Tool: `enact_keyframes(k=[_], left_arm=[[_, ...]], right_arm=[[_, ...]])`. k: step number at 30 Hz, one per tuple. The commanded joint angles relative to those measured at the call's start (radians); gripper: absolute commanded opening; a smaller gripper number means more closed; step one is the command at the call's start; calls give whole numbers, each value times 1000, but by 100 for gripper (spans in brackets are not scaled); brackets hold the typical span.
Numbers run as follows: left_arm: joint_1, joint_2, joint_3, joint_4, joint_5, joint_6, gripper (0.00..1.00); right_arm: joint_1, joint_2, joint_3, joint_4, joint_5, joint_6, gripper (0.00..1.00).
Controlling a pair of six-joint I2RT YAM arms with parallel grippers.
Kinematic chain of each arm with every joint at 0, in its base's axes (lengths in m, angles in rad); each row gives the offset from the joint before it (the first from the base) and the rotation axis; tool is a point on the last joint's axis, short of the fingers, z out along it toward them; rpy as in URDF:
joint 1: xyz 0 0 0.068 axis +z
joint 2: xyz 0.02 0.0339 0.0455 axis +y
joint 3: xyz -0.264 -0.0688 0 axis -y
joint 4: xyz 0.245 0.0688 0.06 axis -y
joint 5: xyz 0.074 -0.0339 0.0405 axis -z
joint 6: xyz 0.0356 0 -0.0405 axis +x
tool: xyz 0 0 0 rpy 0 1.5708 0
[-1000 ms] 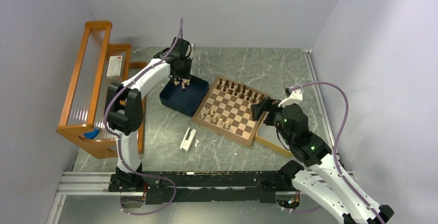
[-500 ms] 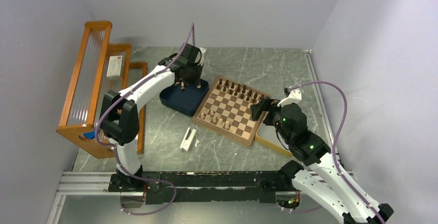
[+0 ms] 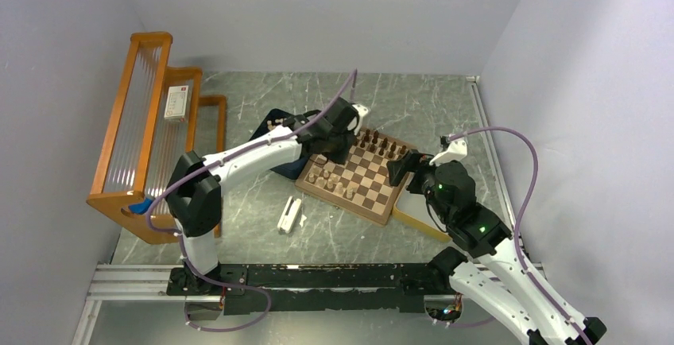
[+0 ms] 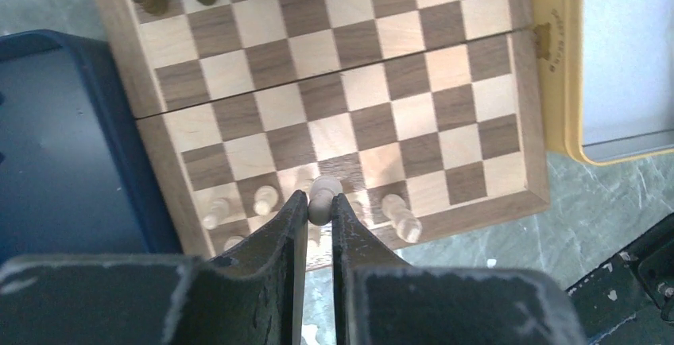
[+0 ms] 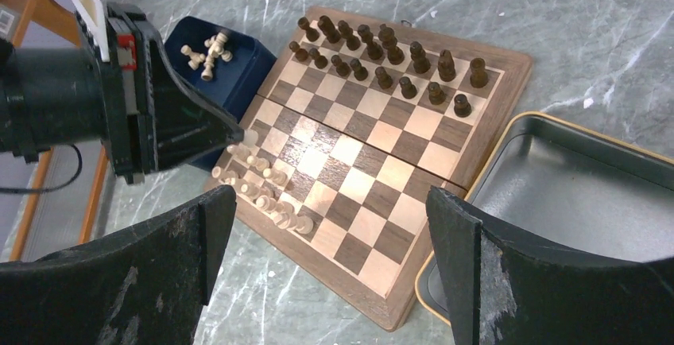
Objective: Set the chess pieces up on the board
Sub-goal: Place the chess piece on the chessboard.
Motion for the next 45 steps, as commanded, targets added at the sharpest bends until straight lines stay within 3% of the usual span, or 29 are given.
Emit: enact_keyframes(k=[1,10,22,45], left_arm=[[-58,12,38,-6,-68,-18,14],[-129,73,33,-1,-112,-36,15],[-131,131,35,-3,-172,-51,15],[-132,192,27,-9,-155,-56,16]], right_arm=[[4,-15,16,-11,21,8,94],[4,-23,17,-18,20,8,94],[4,-36,20,-26,25,5,94],[4,-30,19,-23,27,0,94]])
